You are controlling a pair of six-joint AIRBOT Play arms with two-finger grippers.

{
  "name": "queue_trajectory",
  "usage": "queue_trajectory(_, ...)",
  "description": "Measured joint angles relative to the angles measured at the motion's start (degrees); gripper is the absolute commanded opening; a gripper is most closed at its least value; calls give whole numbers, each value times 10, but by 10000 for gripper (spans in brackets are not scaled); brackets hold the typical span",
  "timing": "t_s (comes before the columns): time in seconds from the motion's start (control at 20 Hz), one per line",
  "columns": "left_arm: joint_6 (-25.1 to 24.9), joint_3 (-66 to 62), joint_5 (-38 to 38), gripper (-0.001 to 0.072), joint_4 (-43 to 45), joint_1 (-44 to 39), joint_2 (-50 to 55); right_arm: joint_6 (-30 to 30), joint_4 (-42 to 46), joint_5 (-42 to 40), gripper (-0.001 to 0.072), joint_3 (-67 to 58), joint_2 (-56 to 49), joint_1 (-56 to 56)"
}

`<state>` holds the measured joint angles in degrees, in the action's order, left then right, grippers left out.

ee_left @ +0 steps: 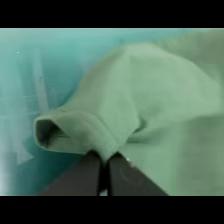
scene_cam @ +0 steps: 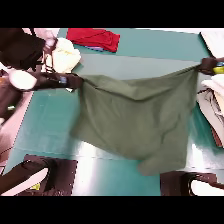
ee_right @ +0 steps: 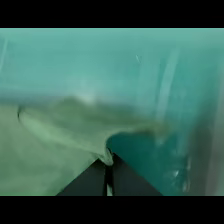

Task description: Fold the shirts.

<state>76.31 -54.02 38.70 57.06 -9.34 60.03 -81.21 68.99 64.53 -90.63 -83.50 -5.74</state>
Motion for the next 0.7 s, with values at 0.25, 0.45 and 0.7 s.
queue_trajectory(0.25, -7, -24, -167, 27, -15, -35, 128, -28, 50, -38, 32, -136, -172, 28)
queue_trajectory(0.45, 21, -54, -239, 26, -15, -22, 183, -57, 35, -39, 23, -229, -254, 26)
queue_trajectory(0.7, 40, -64, -239, 33, -9, -4, 217, -66, -49, -39, 290, -263, -288, -3)
